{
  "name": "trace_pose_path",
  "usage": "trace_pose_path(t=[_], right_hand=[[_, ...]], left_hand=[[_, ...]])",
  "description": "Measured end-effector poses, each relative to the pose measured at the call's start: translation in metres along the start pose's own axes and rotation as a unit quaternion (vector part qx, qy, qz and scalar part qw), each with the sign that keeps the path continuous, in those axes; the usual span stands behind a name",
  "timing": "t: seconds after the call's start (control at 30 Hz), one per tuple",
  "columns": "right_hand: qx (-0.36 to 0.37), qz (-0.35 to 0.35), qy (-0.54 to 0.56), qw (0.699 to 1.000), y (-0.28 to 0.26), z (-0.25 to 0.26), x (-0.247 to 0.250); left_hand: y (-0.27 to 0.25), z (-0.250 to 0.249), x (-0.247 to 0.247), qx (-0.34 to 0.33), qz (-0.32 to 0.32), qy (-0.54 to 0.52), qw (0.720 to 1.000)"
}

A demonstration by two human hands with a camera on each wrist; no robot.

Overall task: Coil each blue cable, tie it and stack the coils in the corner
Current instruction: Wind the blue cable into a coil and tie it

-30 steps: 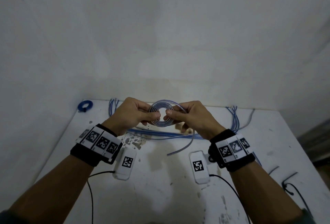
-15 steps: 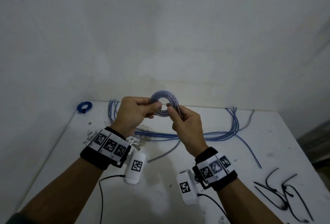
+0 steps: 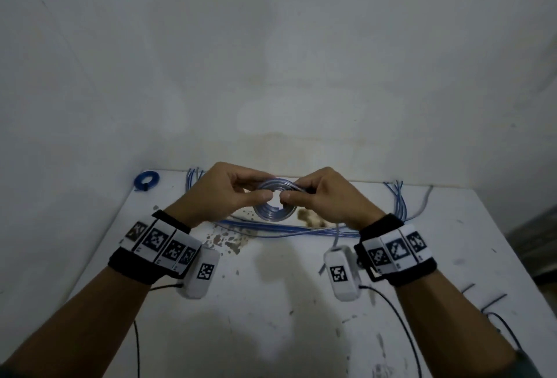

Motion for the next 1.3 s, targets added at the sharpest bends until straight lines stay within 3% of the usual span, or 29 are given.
trace_pose_path(t=[0.07,0.13,0.27,0.47,0.53,0.73,0.97,1.3], right_hand=[[0.006,0.038,-0.055,0.998,0.004,0.006,0.007],[0.017,0.037,-0.067,0.997,0.007,0.009,0.012],[0.044,-0.062,0.04,0.996,0.001,0.008,0.006],[0.046,-0.203,0.181,0.961,-0.014,-0.004,-0.024],[0.039,-0.21,0.195,0.957,-0.016,-0.006,-0.026],[0.056,-0.169,0.171,0.969,-0.013,-0.005,-0.007],[0.04,-0.171,0.156,0.972,-0.013,0.0,-0.014],[0.034,-0.174,0.173,0.969,-0.012,0.001,-0.018]], left_hand=[[0.004,-0.011,-0.004,-0.024,0.018,0.067,0.997],[0.008,-0.014,-0.005,-0.033,-0.01,0.069,0.997],[0.008,-0.005,-0.007,-0.05,-0.108,-0.059,0.991],[0.006,0.0,-0.02,-0.065,-0.193,-0.147,0.968],[0.004,-0.001,-0.022,-0.057,-0.189,-0.165,0.966],[-0.004,0.003,-0.02,-0.001,-0.096,-0.171,0.981],[-0.007,0.013,-0.018,-0.009,-0.158,-0.125,0.979],[-0.008,0.015,-0.015,-0.01,-0.145,-0.13,0.981]])
Point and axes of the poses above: each hand's wrist, its own y-axis towards the middle knuckle, its own x-axis out of the back of the hand, z = x × y, the point moved 3 cm from there along y, towards the middle knuckle, and after that the axes turned 8 degrees about -y, right-handed, at the moved point
